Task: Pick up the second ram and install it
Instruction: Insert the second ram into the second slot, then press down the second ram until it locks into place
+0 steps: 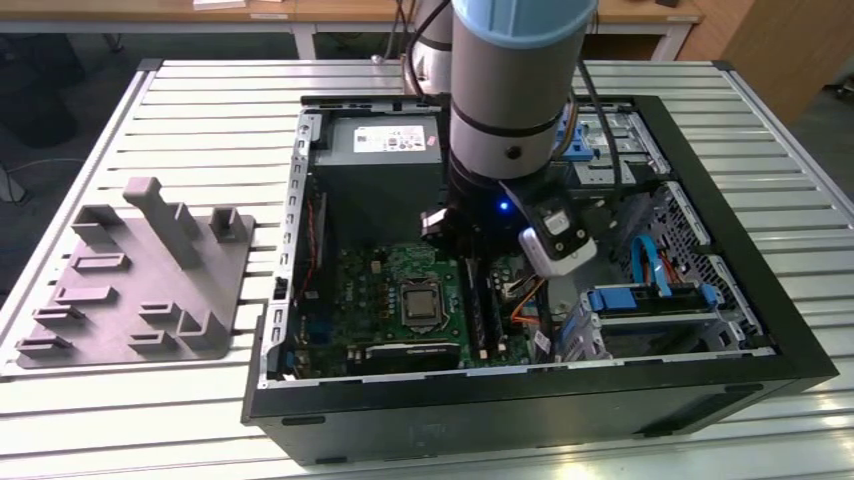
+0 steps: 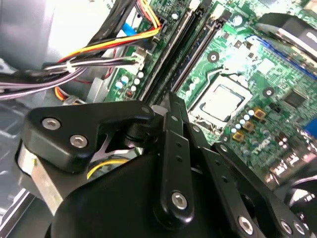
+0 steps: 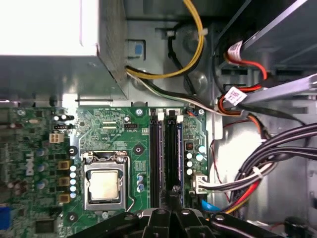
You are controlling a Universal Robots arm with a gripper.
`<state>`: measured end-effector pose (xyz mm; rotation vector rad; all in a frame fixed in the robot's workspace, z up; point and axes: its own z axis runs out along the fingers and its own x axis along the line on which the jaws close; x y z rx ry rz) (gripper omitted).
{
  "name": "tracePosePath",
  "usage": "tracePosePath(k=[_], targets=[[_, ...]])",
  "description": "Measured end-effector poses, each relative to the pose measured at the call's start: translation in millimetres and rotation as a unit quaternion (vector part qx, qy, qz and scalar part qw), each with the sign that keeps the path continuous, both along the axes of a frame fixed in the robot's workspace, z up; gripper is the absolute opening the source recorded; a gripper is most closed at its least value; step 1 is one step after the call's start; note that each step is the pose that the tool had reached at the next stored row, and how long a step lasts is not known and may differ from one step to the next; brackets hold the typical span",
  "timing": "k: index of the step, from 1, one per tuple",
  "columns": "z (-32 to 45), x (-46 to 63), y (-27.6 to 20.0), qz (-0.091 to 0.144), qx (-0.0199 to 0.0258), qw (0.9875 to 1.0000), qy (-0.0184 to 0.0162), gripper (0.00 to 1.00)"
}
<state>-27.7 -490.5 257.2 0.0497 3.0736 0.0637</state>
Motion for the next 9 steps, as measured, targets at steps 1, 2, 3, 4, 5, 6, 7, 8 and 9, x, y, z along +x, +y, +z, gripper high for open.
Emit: tracePosePath(k=[1, 2, 3, 4, 5, 6, 7, 8, 9], targets=[[1.1, 0.0, 0.6, 0.0, 0.0001, 1.0, -0.0001, 0.1], [1.5, 0.0, 1.1, 0.0, 0.0001, 1.0, -0.0001, 0.1], [1.7, 0.0, 1.3, 0.0, 0.0, 1.0, 0.0, 0.1], [1.7, 0.0, 1.4, 0.0, 0.0, 1.0, 0.0, 0.1], [1.8, 0.0, 1.6, 0.0, -0.0001, 1.0, 0.0, 0.1], [1.8, 0.0, 1.7, 0.0, 0.0, 1.0, 0.0, 0.1], [1.8, 0.0, 1.7, 0.0, -0.0001, 1.0, 0.0, 0.1], [1.7, 0.0, 1.8, 0.0, 0.0, 1.0, 0.0, 0.1], [1.7, 0.0, 1.8, 0.0, -0.0001, 1.0, 0.0, 0.1]])
